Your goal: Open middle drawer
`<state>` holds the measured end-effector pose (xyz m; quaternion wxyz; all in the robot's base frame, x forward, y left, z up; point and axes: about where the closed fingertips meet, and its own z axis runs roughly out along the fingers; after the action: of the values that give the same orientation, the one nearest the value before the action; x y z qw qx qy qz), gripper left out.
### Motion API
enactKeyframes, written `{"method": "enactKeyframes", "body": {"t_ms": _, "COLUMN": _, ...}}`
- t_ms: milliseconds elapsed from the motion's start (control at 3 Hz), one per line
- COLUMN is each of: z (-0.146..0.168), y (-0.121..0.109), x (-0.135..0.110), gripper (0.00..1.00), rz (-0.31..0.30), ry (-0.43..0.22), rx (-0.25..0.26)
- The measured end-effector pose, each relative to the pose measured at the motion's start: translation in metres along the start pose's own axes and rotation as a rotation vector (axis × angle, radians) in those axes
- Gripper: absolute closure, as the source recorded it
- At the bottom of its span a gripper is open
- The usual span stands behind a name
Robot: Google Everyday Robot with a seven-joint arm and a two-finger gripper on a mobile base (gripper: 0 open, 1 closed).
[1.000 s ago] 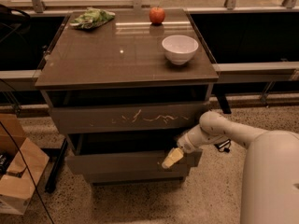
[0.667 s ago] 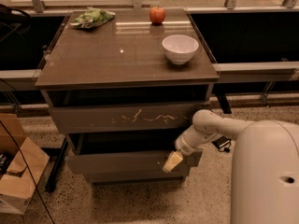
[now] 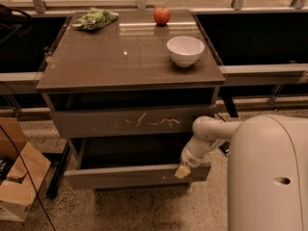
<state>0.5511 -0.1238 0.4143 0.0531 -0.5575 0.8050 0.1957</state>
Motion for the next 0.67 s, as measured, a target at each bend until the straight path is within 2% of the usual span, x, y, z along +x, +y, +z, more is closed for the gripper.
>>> {"method": "enactKeyframes", "body": {"t_ms": 333, "z": 0.000, "y": 0.003, "x": 0.002, "gripper": 0.63, "rz": -0.002, "ry": 0.012, "rx": -0.005}}
{"method": "enactKeyframes", "body": {"t_ms": 667, "z": 0.005, "y": 0.033, "x": 0.024, "gripper": 0.40, "rz": 0.033, "ry": 0.023, "rx": -0.029}}
